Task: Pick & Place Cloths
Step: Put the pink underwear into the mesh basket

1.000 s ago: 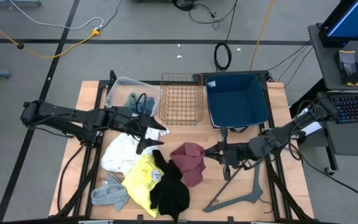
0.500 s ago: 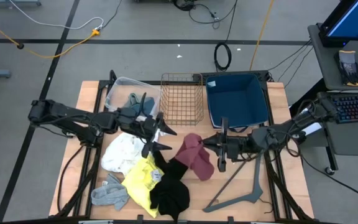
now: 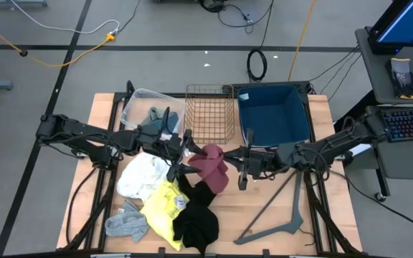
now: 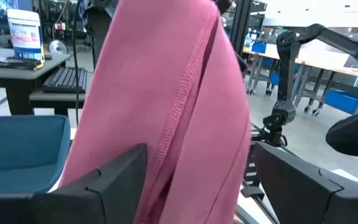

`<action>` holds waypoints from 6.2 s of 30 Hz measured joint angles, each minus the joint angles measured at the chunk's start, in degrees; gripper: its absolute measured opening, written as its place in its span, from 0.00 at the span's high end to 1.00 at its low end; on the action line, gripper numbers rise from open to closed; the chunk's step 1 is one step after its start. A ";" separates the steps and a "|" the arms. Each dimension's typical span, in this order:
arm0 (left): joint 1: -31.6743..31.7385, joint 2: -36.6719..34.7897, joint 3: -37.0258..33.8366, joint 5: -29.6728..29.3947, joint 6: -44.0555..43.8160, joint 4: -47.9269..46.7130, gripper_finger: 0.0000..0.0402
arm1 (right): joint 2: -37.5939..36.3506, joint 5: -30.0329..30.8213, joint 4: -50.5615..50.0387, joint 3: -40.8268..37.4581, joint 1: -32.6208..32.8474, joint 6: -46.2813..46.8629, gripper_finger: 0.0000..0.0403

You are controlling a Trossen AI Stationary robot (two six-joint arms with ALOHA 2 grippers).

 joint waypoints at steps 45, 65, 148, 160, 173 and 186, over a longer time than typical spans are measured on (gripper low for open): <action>-0.94 0.72 0.00 -0.14 0.57 0.67 0.26 | 10.76 -13.92 23.91 0.02 -6.66 -0.87 1.00; -1.33 6.71 0.22 4.61 2.80 6.96 0.95 | 10.76 -13.91 22.08 0.02 -6.66 1.83 0.99; 17.16 6.36 26.03 4.17 2.49 -12.53 1.00 | 10.37 19.05 -58.44 0.02 24.10 48.22 0.41; 22.15 6.36 26.03 -6.43 2.97 -18.76 1.00 | 10.37 19.25 -58.38 0.02 23.99 48.08 0.41; 27.06 16.08 26.10 -13.91 -0.32 -13.15 1.00 | 10.37 19.31 -58.34 0.02 23.94 48.11 0.41; 30.25 22.46 26.08 -20.36 -2.44 -16.17 1.00 | 10.37 19.32 -58.37 0.01 23.94 48.18 0.41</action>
